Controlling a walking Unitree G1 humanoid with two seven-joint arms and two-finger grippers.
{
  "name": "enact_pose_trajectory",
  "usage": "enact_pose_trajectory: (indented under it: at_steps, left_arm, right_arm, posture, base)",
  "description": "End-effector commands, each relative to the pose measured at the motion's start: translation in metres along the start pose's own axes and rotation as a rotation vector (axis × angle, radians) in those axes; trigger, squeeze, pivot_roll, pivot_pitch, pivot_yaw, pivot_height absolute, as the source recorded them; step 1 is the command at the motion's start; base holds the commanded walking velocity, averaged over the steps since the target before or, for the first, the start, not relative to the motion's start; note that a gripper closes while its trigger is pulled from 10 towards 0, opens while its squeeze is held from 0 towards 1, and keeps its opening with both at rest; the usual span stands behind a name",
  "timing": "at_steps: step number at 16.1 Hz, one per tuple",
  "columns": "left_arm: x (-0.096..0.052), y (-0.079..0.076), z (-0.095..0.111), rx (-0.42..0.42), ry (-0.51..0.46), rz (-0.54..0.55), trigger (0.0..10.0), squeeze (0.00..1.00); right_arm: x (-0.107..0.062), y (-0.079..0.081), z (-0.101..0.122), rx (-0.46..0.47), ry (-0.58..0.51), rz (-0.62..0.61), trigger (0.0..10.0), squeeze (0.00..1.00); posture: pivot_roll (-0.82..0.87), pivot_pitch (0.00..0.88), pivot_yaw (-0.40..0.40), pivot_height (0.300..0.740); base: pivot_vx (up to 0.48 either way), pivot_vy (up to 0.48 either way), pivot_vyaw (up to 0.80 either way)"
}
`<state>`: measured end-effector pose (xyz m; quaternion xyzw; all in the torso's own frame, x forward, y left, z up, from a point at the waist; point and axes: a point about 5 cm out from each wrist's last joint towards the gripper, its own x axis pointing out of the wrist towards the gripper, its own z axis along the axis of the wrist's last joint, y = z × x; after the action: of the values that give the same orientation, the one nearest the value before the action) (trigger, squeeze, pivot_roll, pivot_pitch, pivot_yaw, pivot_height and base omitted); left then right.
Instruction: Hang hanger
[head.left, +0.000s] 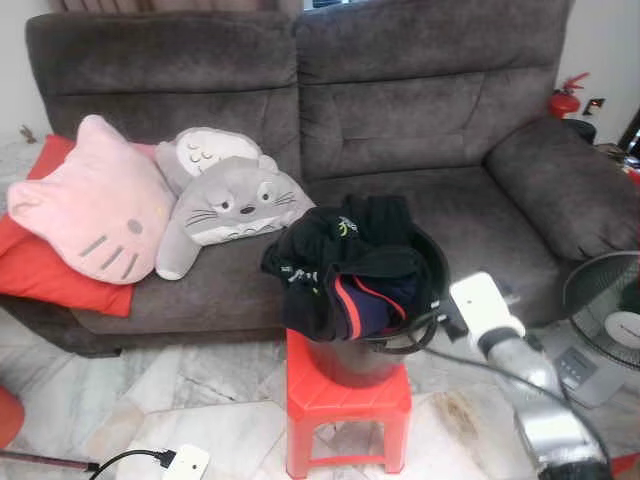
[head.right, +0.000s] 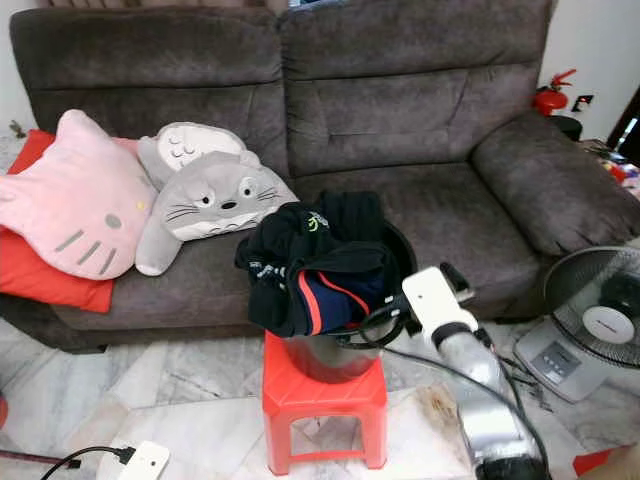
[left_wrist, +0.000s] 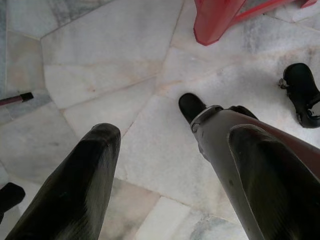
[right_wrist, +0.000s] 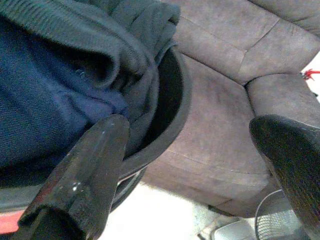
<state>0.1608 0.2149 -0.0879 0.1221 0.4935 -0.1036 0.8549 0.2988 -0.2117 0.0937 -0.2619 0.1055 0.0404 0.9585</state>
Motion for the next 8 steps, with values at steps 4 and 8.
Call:
enact_pose_trajectory:
  at_steps: [4, 8]
  left_arm:
    - [-0.001, 0.003, -0.003, -0.004, 0.015, 0.003, 10.0, 0.00]
    - [-0.001, 0.002, -0.003, -0.005, 0.016, 0.002, 10.0, 0.00]
  right_arm:
    - [0.012, -0.001, 0.023, -0.025, -0.054, 0.135, 10.0, 1.00]
    - [0.017, 0.001, 0.027, -0.055, -0.040, 0.233, 10.0, 0.09]
  posture:
    - [-0.31, 0.000, 0.077, 0.740]
    - [-0.31, 0.000, 0.077, 0.740]
  base:
    - [0.000, 0.000, 0.00]
    - [0.000, 0.000, 0.00]
